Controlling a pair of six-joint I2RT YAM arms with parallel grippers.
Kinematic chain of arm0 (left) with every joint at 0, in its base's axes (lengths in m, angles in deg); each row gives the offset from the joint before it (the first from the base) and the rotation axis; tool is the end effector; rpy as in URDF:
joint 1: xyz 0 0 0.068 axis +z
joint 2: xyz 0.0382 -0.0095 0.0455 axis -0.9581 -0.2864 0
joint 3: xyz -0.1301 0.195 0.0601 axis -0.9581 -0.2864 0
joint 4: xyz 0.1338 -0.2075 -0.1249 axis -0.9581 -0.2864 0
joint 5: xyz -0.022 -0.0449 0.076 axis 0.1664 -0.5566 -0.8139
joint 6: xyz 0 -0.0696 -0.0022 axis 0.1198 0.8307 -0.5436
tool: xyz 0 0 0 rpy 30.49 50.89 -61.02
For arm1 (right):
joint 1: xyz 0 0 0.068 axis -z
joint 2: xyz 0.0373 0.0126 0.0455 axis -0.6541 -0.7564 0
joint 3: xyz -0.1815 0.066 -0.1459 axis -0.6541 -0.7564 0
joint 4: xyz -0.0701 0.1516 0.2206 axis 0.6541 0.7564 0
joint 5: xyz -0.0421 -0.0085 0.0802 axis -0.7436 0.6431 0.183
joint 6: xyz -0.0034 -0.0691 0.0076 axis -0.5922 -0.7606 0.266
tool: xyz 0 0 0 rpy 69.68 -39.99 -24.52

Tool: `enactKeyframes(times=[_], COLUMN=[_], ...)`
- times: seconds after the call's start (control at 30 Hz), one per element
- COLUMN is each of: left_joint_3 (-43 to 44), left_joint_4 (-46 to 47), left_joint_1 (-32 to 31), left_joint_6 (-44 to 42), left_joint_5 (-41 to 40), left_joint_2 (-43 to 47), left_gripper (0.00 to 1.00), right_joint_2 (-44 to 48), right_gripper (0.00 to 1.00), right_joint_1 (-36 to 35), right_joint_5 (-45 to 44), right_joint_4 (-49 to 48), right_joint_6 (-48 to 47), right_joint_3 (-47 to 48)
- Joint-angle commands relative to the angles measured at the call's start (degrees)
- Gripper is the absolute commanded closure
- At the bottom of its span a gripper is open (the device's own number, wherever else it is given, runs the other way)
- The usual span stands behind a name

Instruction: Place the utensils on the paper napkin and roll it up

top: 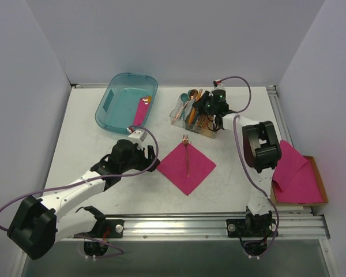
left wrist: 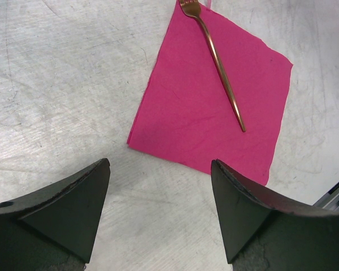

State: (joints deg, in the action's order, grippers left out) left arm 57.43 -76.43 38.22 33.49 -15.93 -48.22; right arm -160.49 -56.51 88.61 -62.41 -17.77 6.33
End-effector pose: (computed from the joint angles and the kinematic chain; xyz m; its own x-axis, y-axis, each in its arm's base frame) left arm 0.2268 -0.1654 0.1667 -0.6575 -0.0563 -0.7513 0.3878 0.8297 -0.4016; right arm 0.4781 0.1485 0.1516 -0.4513 0.4504 -0.7703 -0.2872 0.7440 0.6033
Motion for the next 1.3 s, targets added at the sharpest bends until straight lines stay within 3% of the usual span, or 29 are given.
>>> enactKeyframes(times=[0.0,0.37,0.57,0.83,0.97,1.27], left_joint_3=[0.44,0.35,0.27,0.0,0.0,0.27], left_joint_4=[1.79,1.7,1.26,0.82,0.65,0.91], left_joint_1=[0.33,0.33,0.33,0.24,0.24,0.24], left_joint_6=[-0.78,-0.87,-0.87,-0.87,-0.78,-0.78], left_joint_5=[-0.34,-0.34,-0.86,-0.25,0.01,0.28], left_joint_2=[0.82,1.35,1.96,3.19,3.1,2.31], left_gripper=[0.19,0.19,0.19,0.19,0.19,0.19], right_joint_2=[6.92,15.88,21.68,32.48,33.91,34.88], right_gripper=[1.0,1.0,1.0,1.0,1.0,1.0], right_joint_1=[0.19,0.02,-1.83,-6.56,-9.99,-13.52], right_joint_5=[-0.24,-2.18,-0.07,3.18,0.48,-0.24], right_joint_4=[-5.48,-4.7,10.05,26.32,37.28,35.22], right_joint_6=[-2.02,-8.08,-9.14,-9.4,-10.55,-6.34], right_joint_3=[-0.64,-1.52,1.28,-7.05,-10.13,-21.38])
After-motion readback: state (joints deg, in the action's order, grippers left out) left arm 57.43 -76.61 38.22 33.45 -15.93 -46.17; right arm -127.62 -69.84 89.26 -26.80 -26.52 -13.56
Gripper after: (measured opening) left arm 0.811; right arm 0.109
